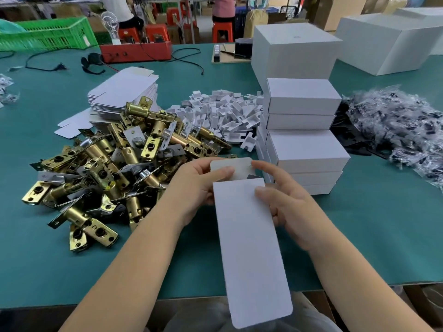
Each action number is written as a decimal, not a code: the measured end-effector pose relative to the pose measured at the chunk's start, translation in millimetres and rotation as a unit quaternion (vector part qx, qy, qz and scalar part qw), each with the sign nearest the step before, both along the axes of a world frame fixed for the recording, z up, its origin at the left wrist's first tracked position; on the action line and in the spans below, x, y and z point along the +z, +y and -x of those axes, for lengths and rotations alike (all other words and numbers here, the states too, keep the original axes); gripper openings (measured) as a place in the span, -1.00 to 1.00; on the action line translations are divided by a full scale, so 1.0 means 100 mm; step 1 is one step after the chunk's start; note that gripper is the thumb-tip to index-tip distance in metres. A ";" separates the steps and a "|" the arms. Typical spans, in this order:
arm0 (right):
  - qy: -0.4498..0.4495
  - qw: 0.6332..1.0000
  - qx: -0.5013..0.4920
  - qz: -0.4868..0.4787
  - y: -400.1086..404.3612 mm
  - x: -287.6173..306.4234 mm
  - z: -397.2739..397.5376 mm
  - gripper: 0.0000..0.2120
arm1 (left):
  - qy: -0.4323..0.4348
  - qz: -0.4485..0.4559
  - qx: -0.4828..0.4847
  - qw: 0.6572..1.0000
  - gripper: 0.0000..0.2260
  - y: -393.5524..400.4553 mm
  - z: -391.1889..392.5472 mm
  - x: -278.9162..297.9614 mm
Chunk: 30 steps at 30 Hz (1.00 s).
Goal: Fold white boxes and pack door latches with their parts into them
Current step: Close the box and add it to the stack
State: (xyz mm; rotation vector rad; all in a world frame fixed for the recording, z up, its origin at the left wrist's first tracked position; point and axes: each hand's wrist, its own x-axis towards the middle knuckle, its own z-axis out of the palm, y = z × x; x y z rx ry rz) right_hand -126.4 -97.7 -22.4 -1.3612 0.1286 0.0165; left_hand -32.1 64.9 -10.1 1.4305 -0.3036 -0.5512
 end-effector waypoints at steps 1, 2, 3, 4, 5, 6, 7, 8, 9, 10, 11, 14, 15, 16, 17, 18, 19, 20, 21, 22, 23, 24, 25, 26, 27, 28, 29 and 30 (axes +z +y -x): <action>-0.014 1.000 -0.015 0.008 0.01 -0.01 0.01 -0.68 | -0.001 0.006 -0.002 1.000 -0.88 -0.01 0.01 0.00; -0.025 0.999 -0.041 0.006 0.03 -0.01 0.01 -0.73 | 0.003 0.016 -0.010 1.000 -0.84 -0.02 0.02 0.00; -0.036 0.997 -0.072 0.008 0.02 -0.02 0.02 -0.77 | 0.005 0.028 -0.026 0.999 -0.83 -0.02 0.03 0.01; -0.051 0.993 -0.106 0.020 0.03 -0.03 0.01 -0.80 | -0.001 0.043 -0.046 0.998 -0.85 -0.02 0.03 0.02; -0.070 0.988 -0.134 0.036 0.03 -0.03 0.02 -0.83 | -0.015 0.059 -0.068 0.996 -0.82 -0.01 0.04 0.02; -0.093 0.983 -0.153 0.047 0.03 -0.04 0.02 -0.86 | -0.037 0.070 -0.085 0.993 -0.72 -0.01 0.04 0.02; -0.119 0.979 -0.160 0.054 0.05 -0.03 0.03 -0.88 | -0.065 0.079 -0.096 0.990 -0.61 0.00 0.05 0.02; -0.139 0.976 -0.159 0.059 0.06 -0.01 0.04 -0.88 | -0.091 0.089 -0.095 0.987 -0.55 0.00 0.06 0.02; -0.151 0.974 -0.156 0.064 0.06 0.02 0.04 -0.87 | -0.110 0.101 -0.083 0.985 -0.55 0.00 0.07 0.03; -0.156 0.974 -0.151 0.069 0.06 0.06 0.03 -0.86 | -0.124 0.111 -0.065 0.984 -0.57 -0.01 0.06 0.04; -0.158 0.974 -0.144 0.076 0.04 0.11 0.00 -0.85 | -0.133 0.119 -0.047 0.983 -0.60 -0.02 0.06 0.06; -0.155 0.972 -0.141 0.107 -0.06 0.29 -0.13 -0.86 | -0.145 0.111 -0.013 0.983 -0.79 -0.07 0.03 0.15; -0.160 0.969 -0.147 0.117 -0.10 0.35 -0.17 -0.89 | -0.140 0.102 -0.010 0.985 -0.84 -0.10 0.02 0.18; -0.168 0.965 -0.154 0.127 -0.13 0.40 -0.22 -0.91 | -0.137 0.090 -0.011 0.986 -0.86 -0.13 0.00 0.21; -0.176 0.962 -0.160 0.134 -0.15 0.45 -0.26 -0.92 | -0.137 0.080 -0.011 0.987 -0.87 -0.15 -0.02 0.24; -0.184 0.960 -0.162 0.136 -0.16 0.47 -0.30 -0.91 | -0.140 0.073 -0.008 0.987 -0.89 -0.18 -0.05 0.26; -0.193 0.958 -0.162 0.137 -0.17 0.49 -0.34 -0.91 | -0.141 0.069 -0.001 0.988 -0.92 -0.21 -0.08 0.30; -0.198 0.957 -0.160 0.138 -0.18 0.50 -0.37 -0.90 | -0.140 0.070 0.008 0.988 -0.94 -0.24 -0.11 0.33; -0.200 0.957 -0.157 0.138 -0.19 0.50 -0.38 -0.92 | -0.140 0.072 0.016 0.987 -0.93 -0.27 -0.14 0.37; -0.200 0.957 -0.156 0.138 -0.21 0.49 -0.39 -0.95 | -0.140 0.077 0.021 0.987 -0.90 -0.30 -0.17 0.39; -0.197 0.957 -0.160 0.138 -0.22 0.48 -0.40 -0.93 | -0.139 0.087 0.023 0.986 -0.89 -0.33 -0.20 0.39; -0.192 0.957 -0.164 0.139 -0.23 0.48 -0.41 -0.86 | -0.137 0.102 0.026 0.985 -0.87 -0.35 -0.22 0.38; -0.186 0.958 -0.165 0.140 -0.24 0.48 -0.42 -0.79 | -0.131 0.119 0.030 0.984 -0.86 -0.36 -0.23 0.36; -0.179 0.960 -0.162 0.144 -0.24 0.49 -0.43 -0.72 | -0.127 0.131 0.037 0.983 -0.85 -0.37 -0.24 0.32; -0.171 0.961 -0.154 0.150 -0.25 0.50 -0.45 -0.66 | -0.122 0.138 0.041 0.982 -0.85 -0.37 -0.24 0.28; -0.161 0.964 -0.141 0.157 -0.28 0.51 -0.47 -0.58 | -0.121 0.142 0.045 0.981 -0.86 -0.38 -0.24 0.24; -0.145 0.967 -0.126 0.165 -0.31 0.53 -0.49 -0.48 | -0.118 0.143 0.048 0.981 -0.88 -0.37 -0.24 0.20; -0.127 0.970 -0.109 0.177 -0.34 0.56 -0.51 -0.37 | -0.117 0.147 0.054 0.981 -0.91 -0.37 -0.24 0.17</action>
